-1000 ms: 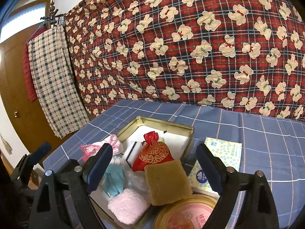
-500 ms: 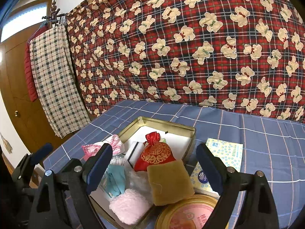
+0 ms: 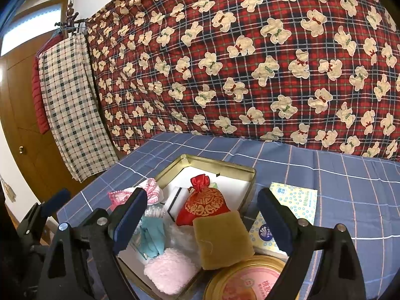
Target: Organize soft objects
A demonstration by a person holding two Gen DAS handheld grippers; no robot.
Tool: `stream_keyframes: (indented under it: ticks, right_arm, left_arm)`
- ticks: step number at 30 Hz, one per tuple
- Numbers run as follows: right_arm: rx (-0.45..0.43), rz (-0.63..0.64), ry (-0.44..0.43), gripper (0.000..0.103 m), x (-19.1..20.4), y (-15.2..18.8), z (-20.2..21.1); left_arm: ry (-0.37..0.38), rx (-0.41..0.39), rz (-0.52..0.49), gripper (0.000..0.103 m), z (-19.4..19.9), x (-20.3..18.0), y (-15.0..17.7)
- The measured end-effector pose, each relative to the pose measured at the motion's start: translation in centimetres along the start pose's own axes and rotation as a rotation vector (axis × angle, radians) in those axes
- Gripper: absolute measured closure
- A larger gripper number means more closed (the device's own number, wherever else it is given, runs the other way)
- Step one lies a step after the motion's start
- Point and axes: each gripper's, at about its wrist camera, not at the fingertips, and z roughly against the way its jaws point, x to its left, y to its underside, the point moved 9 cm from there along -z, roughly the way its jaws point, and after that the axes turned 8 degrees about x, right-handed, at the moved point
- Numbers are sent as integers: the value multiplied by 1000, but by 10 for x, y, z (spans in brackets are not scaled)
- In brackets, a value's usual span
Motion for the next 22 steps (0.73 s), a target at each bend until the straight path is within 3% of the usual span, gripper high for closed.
stream_keyframes:
  ticks: [12, 22]
  right_arm:
    - [-2, 5, 4, 11, 1, -2, 1]
    - [-3, 7, -3, 11, 3, -6, -1]
  left_arm:
    - [-37, 29, 29, 1, -5, 10, 0]
    - [-12, 16, 19, 1, -2, 7, -2]
